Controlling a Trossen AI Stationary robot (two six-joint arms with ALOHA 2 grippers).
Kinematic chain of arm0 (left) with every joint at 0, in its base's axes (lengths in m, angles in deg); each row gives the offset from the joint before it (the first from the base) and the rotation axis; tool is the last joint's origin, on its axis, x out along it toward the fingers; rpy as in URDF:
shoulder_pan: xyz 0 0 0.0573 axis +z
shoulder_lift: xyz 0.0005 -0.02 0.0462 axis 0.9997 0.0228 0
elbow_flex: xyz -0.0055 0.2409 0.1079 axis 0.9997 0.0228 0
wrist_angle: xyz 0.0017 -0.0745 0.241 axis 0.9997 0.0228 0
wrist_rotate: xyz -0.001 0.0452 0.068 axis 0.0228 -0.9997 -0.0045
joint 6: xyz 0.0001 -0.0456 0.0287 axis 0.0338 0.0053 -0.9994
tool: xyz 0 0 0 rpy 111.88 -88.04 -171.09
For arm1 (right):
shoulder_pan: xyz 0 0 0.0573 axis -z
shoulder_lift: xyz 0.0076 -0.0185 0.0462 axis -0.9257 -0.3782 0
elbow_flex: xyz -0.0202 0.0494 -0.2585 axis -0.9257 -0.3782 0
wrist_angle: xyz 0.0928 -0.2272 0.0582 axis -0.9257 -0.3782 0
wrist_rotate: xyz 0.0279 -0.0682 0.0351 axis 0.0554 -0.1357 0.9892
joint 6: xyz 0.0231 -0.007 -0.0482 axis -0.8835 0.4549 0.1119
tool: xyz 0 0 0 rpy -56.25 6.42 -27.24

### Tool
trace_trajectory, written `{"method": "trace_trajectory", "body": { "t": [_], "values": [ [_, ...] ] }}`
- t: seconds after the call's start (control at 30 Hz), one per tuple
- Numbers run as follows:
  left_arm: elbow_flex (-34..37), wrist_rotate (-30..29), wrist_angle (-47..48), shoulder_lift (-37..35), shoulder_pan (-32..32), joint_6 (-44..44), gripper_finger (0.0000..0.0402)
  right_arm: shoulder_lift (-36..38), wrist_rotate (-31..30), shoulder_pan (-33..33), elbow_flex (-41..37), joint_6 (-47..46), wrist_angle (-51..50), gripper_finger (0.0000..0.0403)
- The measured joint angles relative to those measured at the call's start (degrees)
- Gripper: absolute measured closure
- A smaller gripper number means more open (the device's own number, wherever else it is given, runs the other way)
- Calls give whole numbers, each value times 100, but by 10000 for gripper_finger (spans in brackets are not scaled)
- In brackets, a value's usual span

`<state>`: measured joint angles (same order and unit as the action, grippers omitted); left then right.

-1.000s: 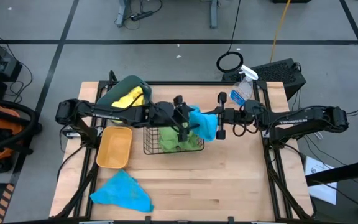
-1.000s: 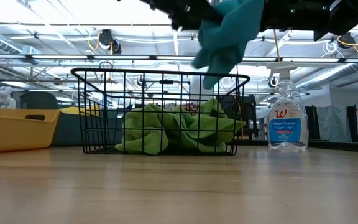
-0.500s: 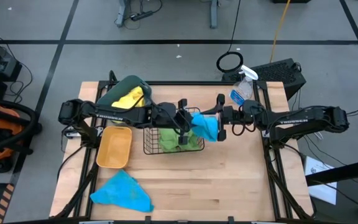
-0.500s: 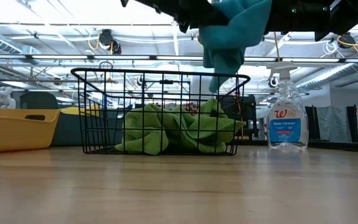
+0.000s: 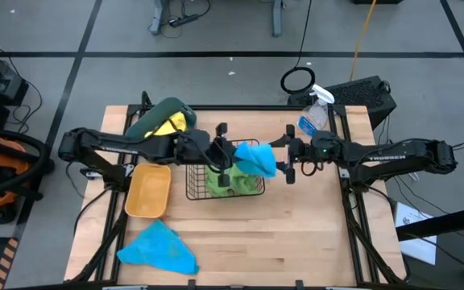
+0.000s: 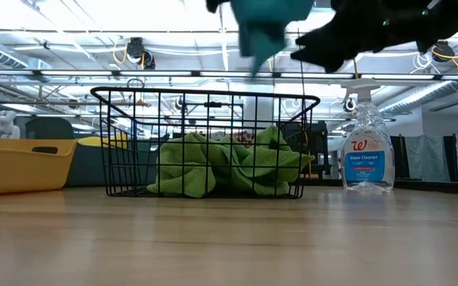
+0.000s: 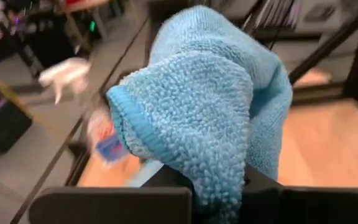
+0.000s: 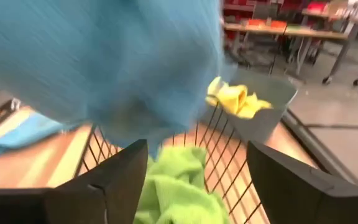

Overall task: Sort microfiber towel by color & place in baskets
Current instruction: Put the top blue microfiber towel into the yellow bin

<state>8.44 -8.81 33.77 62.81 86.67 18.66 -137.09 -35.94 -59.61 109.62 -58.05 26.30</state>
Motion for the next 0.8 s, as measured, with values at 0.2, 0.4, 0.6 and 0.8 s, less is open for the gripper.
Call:
{"method": "trace_trajectory", "body": {
  "t": [0.2, 0.4, 0.6, 0.8],
  "values": [
    [4, -186, 528, -565, -74, 132, 386, 84, 12, 0, 3, 21, -565, 124],
    [22, -267, 1781, -902, -57, 575, 386, 102, 13, 0, 12, 150, -960, 124],
    [18, -303, 3080, -1251, -158, 1590, 386, 110, 4, 2, 14, 341, -989, 124],
    [18, -676, 4349, -1663, -569, 2828, 386, 111, 2, 9, 14, 519, -995, 124]
  ]
}}
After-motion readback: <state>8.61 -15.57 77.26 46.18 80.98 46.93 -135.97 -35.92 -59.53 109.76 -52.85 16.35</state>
